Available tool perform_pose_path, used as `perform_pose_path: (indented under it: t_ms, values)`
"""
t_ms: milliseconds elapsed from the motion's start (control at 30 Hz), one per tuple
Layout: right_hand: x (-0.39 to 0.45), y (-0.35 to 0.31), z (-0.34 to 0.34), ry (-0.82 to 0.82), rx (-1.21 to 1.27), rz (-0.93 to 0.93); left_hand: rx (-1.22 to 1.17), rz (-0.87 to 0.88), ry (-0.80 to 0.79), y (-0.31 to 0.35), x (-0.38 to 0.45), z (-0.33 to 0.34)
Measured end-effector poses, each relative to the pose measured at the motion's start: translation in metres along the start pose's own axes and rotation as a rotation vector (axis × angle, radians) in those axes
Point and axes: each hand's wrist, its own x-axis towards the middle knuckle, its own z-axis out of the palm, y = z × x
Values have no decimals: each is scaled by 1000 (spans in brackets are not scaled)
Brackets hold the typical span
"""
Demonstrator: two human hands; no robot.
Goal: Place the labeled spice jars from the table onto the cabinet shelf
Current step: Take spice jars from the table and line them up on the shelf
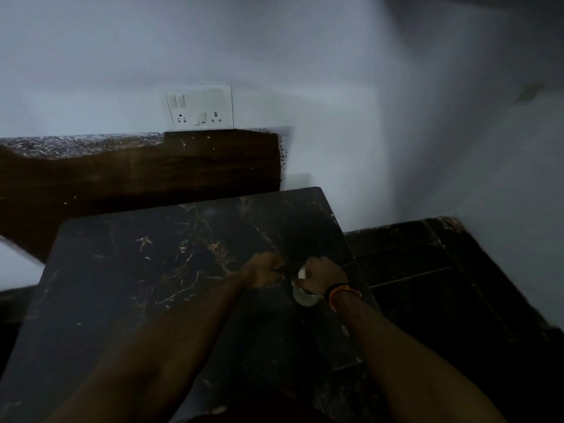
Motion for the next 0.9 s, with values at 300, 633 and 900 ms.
perform_pose_path:
  t_ms: [300, 633, 900]
  values:
    - [1, -2, 29, 100, -26, 26, -242, -96, 27, -12, -2, 13]
    - [12, -7, -8, -8, 231, -228, -805, -229, 102, -21, -11, 13]
    - [4, -21, -80, -228, 583, -472, -1593, -276, -148, -22, -21, 20]
